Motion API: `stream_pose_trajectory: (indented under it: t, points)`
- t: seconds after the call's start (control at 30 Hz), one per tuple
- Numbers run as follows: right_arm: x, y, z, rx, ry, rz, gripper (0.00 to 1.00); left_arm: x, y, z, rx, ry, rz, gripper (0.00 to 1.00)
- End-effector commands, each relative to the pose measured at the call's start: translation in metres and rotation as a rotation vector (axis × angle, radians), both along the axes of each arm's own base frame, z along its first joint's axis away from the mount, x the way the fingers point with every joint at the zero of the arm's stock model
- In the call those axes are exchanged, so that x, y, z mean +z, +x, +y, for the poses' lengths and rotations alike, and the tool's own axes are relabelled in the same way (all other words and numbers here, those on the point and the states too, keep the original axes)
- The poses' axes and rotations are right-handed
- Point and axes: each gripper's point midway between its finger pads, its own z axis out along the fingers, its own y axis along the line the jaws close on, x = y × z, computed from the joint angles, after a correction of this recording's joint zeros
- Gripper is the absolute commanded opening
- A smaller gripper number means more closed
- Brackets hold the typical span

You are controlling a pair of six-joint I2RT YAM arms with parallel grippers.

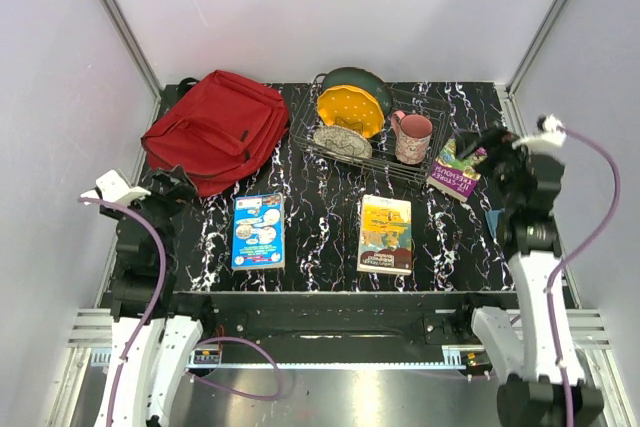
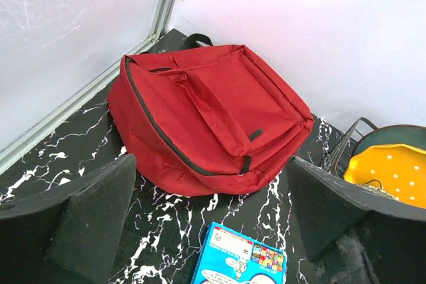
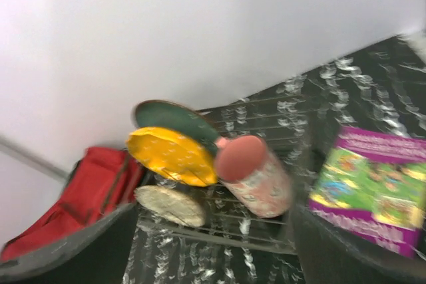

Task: Pack the student bag
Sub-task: Move the distractor to the center of the board.

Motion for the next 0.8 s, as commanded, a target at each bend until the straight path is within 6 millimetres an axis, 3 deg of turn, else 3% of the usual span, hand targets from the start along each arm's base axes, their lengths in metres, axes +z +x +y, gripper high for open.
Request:
stream_pose_trajectory:
  t: [0.0,0.07,0.13,0.17,0.2,0.23,0.33,0.4,0.47,0.5,0.6,0.77]
  points:
    - [-0.003,0.007,0.069,0.435,0.043,0.197,1.0,0.008,-0.01,0.002,0.014,-0.027,0.051,0.99]
    - [-0.01,0.008,0.079,0.449,0.012,0.223,1.0,-0.024,-0.021,0.016,0.165,-0.158,0.196,0.99]
    - [-0.014,0.009,0.088,0.452,-0.056,0.213,1.0,-0.022,-0.012,0.006,0.095,-0.134,0.262,0.99]
    - [-0.014,0.004,0.108,0.515,-0.073,0.224,1.0,-0.023,-0.009,-0.002,0.013,-0.041,0.315,0.99]
    - [-0.032,0.007,0.118,0.552,-0.071,0.306,1.0,-0.018,-0.004,-0.009,-0.043,-0.012,0.326,0.99]
    - [-0.028,0.009,0.127,0.57,-0.067,0.321,1.0,-0.025,0.0,-0.014,-0.072,-0.005,0.373,0.99]
    - [-0.048,0.018,0.146,0.578,-0.041,0.377,1.0,-0.036,0.006,-0.017,-0.109,0.033,0.428,0.99]
    - [-0.05,0.021,0.158,0.588,-0.033,0.359,1.0,-0.053,0.005,-0.017,-0.105,0.029,0.459,0.99]
    - [-0.061,0.016,0.168,0.62,-0.022,0.428,1.0,-0.061,0.005,-0.02,-0.115,0.014,0.465,0.99]
    - [-0.074,0.014,0.181,0.657,-0.028,0.477,1.0,-0.063,0.006,-0.023,-0.133,0.011,0.463,0.99]
    - [-0.088,0.007,0.207,0.722,-0.044,0.496,1.0,-0.062,0.01,-0.031,-0.182,0.012,0.445,0.99]
    - [-0.107,0.002,0.233,0.805,0.009,0.524,0.99,-0.069,0.008,-0.029,-0.177,0.023,0.486,0.99]
